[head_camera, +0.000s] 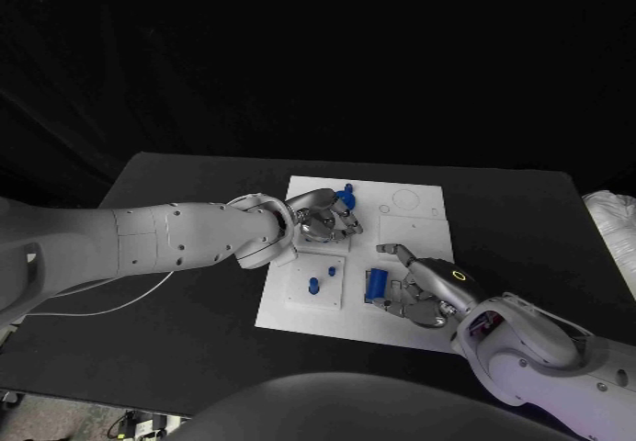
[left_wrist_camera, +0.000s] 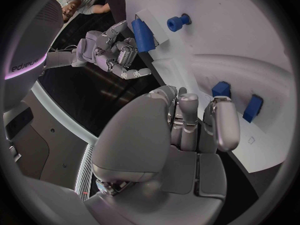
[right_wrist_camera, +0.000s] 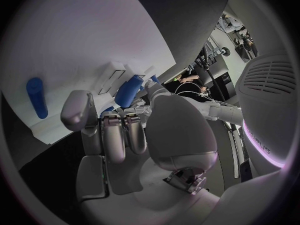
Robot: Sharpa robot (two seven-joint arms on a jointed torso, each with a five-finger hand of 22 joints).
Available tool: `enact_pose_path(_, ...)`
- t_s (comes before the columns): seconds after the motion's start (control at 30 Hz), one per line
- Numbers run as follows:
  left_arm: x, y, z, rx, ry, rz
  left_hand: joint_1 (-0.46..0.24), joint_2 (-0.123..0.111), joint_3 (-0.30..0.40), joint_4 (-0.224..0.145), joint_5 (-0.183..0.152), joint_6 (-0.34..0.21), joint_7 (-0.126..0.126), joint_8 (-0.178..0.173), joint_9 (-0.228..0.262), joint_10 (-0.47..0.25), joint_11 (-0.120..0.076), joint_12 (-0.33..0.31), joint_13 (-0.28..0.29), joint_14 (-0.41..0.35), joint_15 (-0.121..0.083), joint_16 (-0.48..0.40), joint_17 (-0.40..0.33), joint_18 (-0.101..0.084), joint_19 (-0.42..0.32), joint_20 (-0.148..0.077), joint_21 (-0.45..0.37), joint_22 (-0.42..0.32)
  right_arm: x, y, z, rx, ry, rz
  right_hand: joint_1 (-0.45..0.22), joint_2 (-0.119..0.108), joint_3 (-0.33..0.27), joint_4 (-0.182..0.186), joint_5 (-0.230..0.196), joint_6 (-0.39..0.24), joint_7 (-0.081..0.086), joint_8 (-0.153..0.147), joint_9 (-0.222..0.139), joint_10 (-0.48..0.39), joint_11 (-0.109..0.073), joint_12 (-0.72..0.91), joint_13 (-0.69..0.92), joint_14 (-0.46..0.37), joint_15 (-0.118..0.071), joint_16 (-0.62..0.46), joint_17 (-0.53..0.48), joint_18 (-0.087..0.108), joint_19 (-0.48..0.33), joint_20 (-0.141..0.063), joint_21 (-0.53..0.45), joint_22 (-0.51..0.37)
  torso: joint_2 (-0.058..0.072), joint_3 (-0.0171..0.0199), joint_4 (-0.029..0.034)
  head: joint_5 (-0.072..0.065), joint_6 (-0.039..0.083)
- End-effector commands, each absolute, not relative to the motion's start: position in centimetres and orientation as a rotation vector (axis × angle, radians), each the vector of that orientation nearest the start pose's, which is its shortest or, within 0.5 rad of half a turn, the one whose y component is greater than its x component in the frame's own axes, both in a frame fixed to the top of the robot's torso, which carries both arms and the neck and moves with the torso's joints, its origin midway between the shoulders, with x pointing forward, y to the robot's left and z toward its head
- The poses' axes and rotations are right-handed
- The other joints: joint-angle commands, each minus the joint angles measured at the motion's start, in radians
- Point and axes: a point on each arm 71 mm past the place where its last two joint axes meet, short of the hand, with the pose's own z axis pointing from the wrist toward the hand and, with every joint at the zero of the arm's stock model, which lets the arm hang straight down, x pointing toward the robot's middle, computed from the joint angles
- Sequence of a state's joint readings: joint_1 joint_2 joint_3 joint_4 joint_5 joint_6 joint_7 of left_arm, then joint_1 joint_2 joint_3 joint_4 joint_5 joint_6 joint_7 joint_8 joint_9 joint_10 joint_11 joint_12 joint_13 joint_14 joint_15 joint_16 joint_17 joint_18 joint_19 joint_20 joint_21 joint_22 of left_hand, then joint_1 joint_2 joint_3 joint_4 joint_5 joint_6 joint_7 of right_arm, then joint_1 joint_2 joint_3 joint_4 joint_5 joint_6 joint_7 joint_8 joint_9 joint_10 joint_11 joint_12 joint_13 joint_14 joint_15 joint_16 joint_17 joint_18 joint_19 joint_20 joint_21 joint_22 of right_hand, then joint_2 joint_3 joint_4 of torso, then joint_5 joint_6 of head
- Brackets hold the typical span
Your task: Assemble the parts on the task board
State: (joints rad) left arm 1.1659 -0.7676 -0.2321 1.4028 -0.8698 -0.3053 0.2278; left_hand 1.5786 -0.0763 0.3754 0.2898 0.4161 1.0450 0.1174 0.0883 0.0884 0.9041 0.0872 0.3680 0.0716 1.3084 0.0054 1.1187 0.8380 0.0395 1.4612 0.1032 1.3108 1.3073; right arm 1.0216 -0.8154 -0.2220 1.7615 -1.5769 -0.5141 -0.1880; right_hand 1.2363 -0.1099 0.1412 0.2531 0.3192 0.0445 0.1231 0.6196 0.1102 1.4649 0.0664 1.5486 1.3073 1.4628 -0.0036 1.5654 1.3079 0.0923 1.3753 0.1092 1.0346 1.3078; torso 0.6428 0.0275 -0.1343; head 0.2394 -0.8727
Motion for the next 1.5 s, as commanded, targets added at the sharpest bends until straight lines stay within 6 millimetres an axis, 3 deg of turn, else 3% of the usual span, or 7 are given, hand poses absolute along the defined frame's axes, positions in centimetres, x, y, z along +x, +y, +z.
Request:
enact_pose_path(0.03, 46.4, 19.2, -26.9, -0.215, 1.877, -1.083, 0.01, 0.0, 0.005, -0.002, -0.004, 0.0, 0.009, 0.003, 0.001, 0.0, 0.004, 0.004, -0.001, -0.005, 0.0, -0.006, -0.001, 0.018, -0.004, 0.005, -0.006, 0.187, 35.7, -12.6, -27.8, -0.236, 1.721, 0.854, 0.01, 0.0, -0.004, -0.003, 0.006, 0.008, 0.047, 0.027, 0.003, 0.07, 0.002, -0.003, 0.231, 0.108, 0.005, 0.005, 0.263, 0.01, -0.007, -0.002, -0.003, 0.127, 0.0, 0.0001, -0.0004, 0.0, 0.0)
enact_pose_path(0.2, 46.4, 19.2, -26.9, -0.215, 1.878, -1.083, 0.01, 0.0, 0.005, -0.002, -0.004, 0.0, 0.009, 0.003, 0.001, 0.0, 0.004, 0.004, -0.001, -0.005, 0.0, -0.006, -0.001, 0.018, -0.004, 0.005, -0.006, 0.187, 35.6, -12.6, -27.9, -0.238, 1.729, 0.847, 0.02, 0.011, -0.006, -0.009, 0.072, 0.061, 0.046, 0.152, 0.022, 0.069, 0.001, -0.003, 0.23, 0.108, 0.004, 0.005, 0.263, 0.011, -0.007, -0.003, -0.008, 0.126, -0.001, -0.0008, 0.0005, -0.002, 0.0)
enact_pose_path(0.37, 46.3, 19.2, -27.0, -0.215, 1.88, -1.084, 0.01, 0.0, 0.005, -0.002, -0.004, 0.0, 0.009, 0.003, 0.001, 0.0, 0.004, 0.004, -0.001, -0.005, 0.0, -0.006, -0.001, 0.018, -0.004, 0.005, -0.006, 0.187, 35.6, -12.5, -28.1, -0.247, 1.748, 0.833, 0.03, 0.015, 0.0, -0.024, 0.169, 0.09, 0.043, 0.194, 0.032, 0.068, -0.002, -0.004, 0.23, 0.108, 0.001, 0.005, 0.263, 0.012, -0.008, -0.006, -0.013, 0.125, 0.0, -0.0007, 0.0003, -0.004, 0.0)
enact_pose_path(0.53, 46.3, 19.2, -27.0, -0.215, 1.881, -1.084, 0.01, 0.0, 0.005, -0.002, -0.004, 0.0, 0.009, 0.003, 0.001, 0.0, 0.004, 0.004, -0.001, -0.005, 0.0, -0.006, -0.001, 0.018, -0.004, 0.005, -0.006, 0.187, 35.5, -12.4, -28.4, -0.257, 1.771, 0.817, 0.028, 0.012, 0.0, -0.028, 0.176, 0.099, 0.042, 0.212, 0.038, 0.068, -0.002, -0.004, 0.23, 0.108, 0.001, 0.005, 0.263, 0.012, -0.008, -0.006, -0.017, 0.125, 0.0, -0.0007, 0.0011, -0.003, 0.0)
enact_pose_path(0.77, 46.3, 19.2, -27.1, -0.216, 1.885, -1.082, 0.01, 0.0, 0.005, -0.002, -0.004, 0.0, 0.009, 0.003, 0.001, 0.0, 0.004, 0.004, -0.001, -0.005, 0.0, -0.006, -0.001, 0.018, -0.004, 0.005, -0.006, 0.187, 35.4, -12.4, -28.8, -0.265, 1.8, 0.796, 0.016, 0.008, -0.008, -0.03, 0.137, 0.097, 0.043, 0.235, 0.045, 0.07, -0.001, -0.003, 0.231, 0.108, 0.001, 0.005, 0.263, 0.012, -0.007, -0.006, -0.019, 0.124, 0.0, -0.0002, 0.0003, -0.002, 0.0)
enact_pose_path(1.07, 46.3, 19.2, -27.2, -0.216, 1.893, -1.083, 0.01, 0.0, 0.005, -0.002, -0.004, 0.0, 0.009, 0.003, 0.001, 0.0, 0.004, 0.004, -0.001, -0.005, 0.0, -0.006, -0.001, 0.018, -0.004, 0.005, -0.006, 0.187, 35.4, -12.4, -29.1, -0.264, 1.804, 0.774, 0.007, 0.007, -0.014, -0.029, 0.116, 0.09, 0.044, 0.242, 0.047, 0.069, 0.0, -0.003, 0.23, 0.108, 0.002, 0.005, 0.263, 0.013, -0.009, -0.006, -0.027, 0.122, -0.001, -0.0004, -0.0006, -0.005, 0.0)
enact_pose_path(1.5, 46.3, 19.2, -27.2, -0.218, 1.892, -1.081, 0.01, -0.001, 0.007, -0.002, -0.005, -0.001, 0.01, 0.002, 0.001, -0.001, 0.005, 0.004, -0.001, -0.006, 0.001, -0.006, -0.002, 0.018, -0.005, 0.006, -0.008, 0.187, 35.5, -12.4, -29.1, -0.246, 1.792, 0.776, 0.013, 0.026, 0.02, -0.046, 0.287, 0.14, 0.037, 0.312, 0.071, 0.064, -0.002, -0.007, 0.225, 0.108, 0.0, 0.005, 0.263, 0.014, -0.005, -0.007, -0.037, 0.12, 0.0, -0.0004, 0.0012, -0.005, 0.0)
